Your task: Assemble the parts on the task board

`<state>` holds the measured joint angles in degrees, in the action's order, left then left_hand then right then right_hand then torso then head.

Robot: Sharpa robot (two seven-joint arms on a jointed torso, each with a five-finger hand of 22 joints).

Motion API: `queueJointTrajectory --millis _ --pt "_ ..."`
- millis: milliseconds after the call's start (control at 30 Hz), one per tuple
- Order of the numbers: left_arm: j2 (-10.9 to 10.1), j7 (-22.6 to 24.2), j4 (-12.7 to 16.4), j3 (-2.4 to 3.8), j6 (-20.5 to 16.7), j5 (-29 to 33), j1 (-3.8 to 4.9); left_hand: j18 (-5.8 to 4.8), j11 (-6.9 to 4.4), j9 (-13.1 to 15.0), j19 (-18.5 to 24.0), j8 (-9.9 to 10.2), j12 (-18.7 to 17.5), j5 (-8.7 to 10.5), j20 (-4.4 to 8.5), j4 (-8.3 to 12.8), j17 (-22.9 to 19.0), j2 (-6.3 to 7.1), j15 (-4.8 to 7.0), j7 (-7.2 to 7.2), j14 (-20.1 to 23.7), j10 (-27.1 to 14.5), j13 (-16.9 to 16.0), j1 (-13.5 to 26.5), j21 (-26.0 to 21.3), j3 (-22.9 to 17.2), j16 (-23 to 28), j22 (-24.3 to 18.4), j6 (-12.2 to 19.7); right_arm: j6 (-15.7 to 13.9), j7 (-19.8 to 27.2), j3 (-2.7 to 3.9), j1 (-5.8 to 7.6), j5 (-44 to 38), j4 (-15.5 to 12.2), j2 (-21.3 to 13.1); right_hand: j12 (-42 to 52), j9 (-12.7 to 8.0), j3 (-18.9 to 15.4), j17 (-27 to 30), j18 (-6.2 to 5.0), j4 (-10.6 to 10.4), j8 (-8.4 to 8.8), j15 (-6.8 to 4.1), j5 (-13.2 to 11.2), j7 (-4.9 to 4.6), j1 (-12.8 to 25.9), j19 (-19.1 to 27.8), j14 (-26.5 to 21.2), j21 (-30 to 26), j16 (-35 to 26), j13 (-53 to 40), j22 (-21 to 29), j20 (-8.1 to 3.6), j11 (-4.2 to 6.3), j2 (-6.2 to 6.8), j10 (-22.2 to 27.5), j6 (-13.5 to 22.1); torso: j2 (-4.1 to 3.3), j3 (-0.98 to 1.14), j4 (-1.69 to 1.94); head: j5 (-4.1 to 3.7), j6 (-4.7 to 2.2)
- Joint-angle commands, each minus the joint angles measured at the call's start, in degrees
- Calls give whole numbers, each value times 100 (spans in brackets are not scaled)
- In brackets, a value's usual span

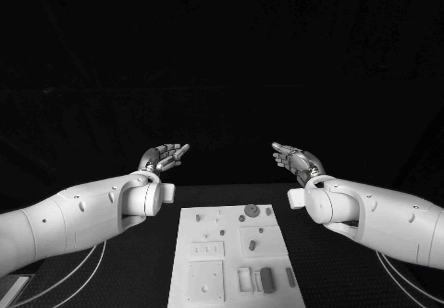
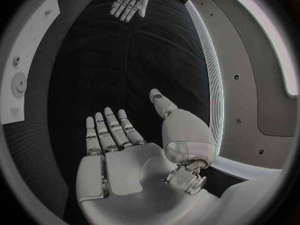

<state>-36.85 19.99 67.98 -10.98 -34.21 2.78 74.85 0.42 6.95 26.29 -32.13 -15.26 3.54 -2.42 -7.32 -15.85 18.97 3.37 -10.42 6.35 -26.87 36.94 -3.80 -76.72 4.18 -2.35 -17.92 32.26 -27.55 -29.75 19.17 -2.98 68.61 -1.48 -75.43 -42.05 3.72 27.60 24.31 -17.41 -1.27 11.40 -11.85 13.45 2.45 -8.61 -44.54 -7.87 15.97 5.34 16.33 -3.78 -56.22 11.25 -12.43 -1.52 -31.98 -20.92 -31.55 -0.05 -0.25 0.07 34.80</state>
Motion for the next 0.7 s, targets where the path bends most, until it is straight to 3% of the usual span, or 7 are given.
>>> queueJointTrajectory --millis 33,167,267,433,467,633,700 --pt "117 -591 -308 -111 822 244 187 -42 26 91 -147 -77 36 -42 -19 -85 69 11 -20 11 -126 142 -20 -265 34 -8 -74 116 -129 1361 -803 -44 158 -325 291 58 90 238 129 -342 32 136 -185 142 32 -536 -271 -200 435 196 377 -48 -768 112 -112 1 -428 -260 1 0 -1 -1 -2" --pt "205 -734 -549 -228 996 293 348 -42 37 94 -159 -84 40 -42 -10 -84 85 12 -30 29 -158 157 -23 -270 47 -6 -97 131 -136 1807 -1087 -98 316 -405 566 108 172 290 204 -459 -86 314 -285 256 34 -606 -436 -734 787 500 583 -77 -1995 81 -198 19 -648 -416 1 0 -1 -1 -2" --pt "231 -777 -621 -263 1048 307 395 -40 76 103 -209 -106 69 -43 18 -81 116 -11 -45 91 -245 235 -37 -292 80 -11 -151 159 -171 2034 -1232 -125 397 -446 706 134 247 307 293 -500 -248 474 -366 291 36 -628 -602 -1123 1055 641 703 -102 -1982 9 -233 45 -845 -556 1 0 -1 -1 -2" --pt "231 -778 -623 -264 1050 308 397 17 297 153 -517 -245 273 -52 132 -63 238 -39 -134 328 -738 717 -122 -504 249 -58 -417 251 -444 2196 -1336 -145 455 -475 806 153 472 348 454 -570 -465 545 -567 136 37 -570 -1140 -1662 1616 770 933 -186 -1927 -59 -166 218 -1389 -955 1 0 -1 -1 -2" --pt "0 -712 -417 -266 1502 189 397 99 345 172 -705 -299 347 -49 146 -49 287 -36 -121 395 -967 881 -152 -602 347 -87 -533 293 -558 1974 -1208 -144 427 -4254 1429 363 529 352 466 -579 -500 531 -601 100 40 -564 -1255 -1758 1720 788 970 -208 -1915 -66 -118 282 -1526 -1034 36 -22 -13 94 172" --pt "-142 -678 -223 -266 1737 -324 397 363 407 209 -1283 -544 630 -175 241 -40 427 -74 6 554 -1727 1595 -242 -1197 611 -329 -831 395 -1212 1598 -1365 -144 427 -5342 1400 376 765 381 433 -644 -666 551 -798 -97 38 -531 -1574 -2236 2266 871 1158 -323 -1856 -90 115 461 -2147 -1526 7 -10 -3 96 177" --pt "-192 -657 -134 -266 1886 -417 398 377 370 171 -1431 -551 661 -175 290 -56 465 -62 75 520 -1916 1769 -238 -1340 663 -369 -873 413 -1359 1423 -1377 -143 426 -5672 1455 417 977 449 469 -741 -785 551 -976 -273 57 -394 -1708 -2594 2702 991 1367 -438 -1853 -127 301 427 -2593 -1890 -17 -11 0 100 200"
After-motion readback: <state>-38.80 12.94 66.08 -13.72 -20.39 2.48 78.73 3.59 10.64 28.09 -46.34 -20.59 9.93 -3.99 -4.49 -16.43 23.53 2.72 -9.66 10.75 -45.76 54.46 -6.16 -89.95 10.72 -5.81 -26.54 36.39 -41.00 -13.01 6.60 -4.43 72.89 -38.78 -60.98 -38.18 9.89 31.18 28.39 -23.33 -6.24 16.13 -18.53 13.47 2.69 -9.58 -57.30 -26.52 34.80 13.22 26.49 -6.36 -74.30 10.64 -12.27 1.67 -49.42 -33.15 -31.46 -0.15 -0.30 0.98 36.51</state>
